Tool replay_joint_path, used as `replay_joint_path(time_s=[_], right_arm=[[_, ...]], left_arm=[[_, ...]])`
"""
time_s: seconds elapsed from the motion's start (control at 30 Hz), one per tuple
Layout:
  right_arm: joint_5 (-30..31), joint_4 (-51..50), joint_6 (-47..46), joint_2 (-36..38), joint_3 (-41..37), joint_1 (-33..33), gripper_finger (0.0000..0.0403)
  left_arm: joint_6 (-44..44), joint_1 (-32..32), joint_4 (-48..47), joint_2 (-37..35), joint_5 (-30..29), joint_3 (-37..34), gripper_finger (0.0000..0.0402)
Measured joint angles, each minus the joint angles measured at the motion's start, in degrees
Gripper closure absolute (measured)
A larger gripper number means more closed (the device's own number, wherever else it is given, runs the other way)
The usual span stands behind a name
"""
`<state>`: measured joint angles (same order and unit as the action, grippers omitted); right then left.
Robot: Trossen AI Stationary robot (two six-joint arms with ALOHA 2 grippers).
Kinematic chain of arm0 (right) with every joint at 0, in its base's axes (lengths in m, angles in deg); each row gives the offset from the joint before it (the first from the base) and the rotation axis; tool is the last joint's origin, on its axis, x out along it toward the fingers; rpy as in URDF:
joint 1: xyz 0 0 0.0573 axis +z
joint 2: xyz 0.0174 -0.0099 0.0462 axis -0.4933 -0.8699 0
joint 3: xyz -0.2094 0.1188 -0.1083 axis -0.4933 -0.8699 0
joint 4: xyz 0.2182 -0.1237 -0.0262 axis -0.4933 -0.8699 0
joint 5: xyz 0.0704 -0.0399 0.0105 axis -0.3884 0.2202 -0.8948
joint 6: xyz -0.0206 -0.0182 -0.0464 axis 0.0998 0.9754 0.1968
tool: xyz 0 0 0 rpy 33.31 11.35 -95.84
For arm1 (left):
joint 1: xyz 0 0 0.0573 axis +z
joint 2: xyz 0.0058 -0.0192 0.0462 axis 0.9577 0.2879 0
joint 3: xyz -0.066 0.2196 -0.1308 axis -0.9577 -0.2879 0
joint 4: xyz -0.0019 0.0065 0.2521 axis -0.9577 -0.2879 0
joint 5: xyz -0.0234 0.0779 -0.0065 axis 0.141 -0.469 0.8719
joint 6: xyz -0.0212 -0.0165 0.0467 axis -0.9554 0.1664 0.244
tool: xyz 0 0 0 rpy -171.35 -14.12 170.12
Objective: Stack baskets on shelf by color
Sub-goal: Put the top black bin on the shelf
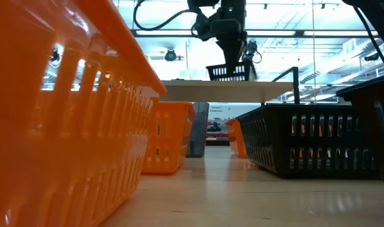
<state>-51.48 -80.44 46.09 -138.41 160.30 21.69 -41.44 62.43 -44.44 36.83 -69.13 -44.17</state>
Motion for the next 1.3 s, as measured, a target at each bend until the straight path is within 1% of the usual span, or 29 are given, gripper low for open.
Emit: replay_joint_path(time_s=[0.1,0.17,0.33,0.43,0.6,0.7,0.87,1.03,1.17,1.3], right_arm=[[-0.3,-3.1,0.0,0.1,0.0,1.1,0.0391],[-1.3,-2.8,0.0,0.1,0.0,1.8,0.0391],[-4.3,-2.8,0.0,1.0,0.0,3.8,0.0369],[-4.8,-2.8,0.0,1.8,0.0,5.0,0.037],[-4.5,-2.8,-0.5,3.1,0.0,7.1,0.039],[-4.5,-2.8,-0.5,3.6,0.0,8.2,0.0388],[-4.5,-2.8,-0.2,3.8,0.0,8.9,0.0373],[-4.4,-2.8,0.9,3.8,0.0,8.9,0.039],[-1.8,-2.8,2.7,3.8,0.0,8.8,0.039],[-0.3,-2.8,5.0,3.9,0.0,7.1,0.0375]], left_arm=[[0.0,0.0,0.0,0.0,0.0,0.0,0.023],[0.0,0.0,0.0,0.0,0.0,0.0,0.023],[0.0,0.0,-0.1,0.0,0.0,0.0,0.023],[0.0,0.0,-0.2,0.0,0.0,0.0,0.023],[0.0,0.0,-0.2,0.0,0.0,0.0,0.023],[0.0,0.0,-0.2,0.0,0.0,0.0,0.023],[-0.3,0.0,-0.2,0.0,0.0,0.0,0.023],[-0.4,0.0,-0.4,0.0,0.0,0.0,0.023],[-0.5,0.0,-0.5,0.0,0.0,0.0,0.023],[-0.5,0.0,-0.5,0.0,0.0,0.0,0.023]])
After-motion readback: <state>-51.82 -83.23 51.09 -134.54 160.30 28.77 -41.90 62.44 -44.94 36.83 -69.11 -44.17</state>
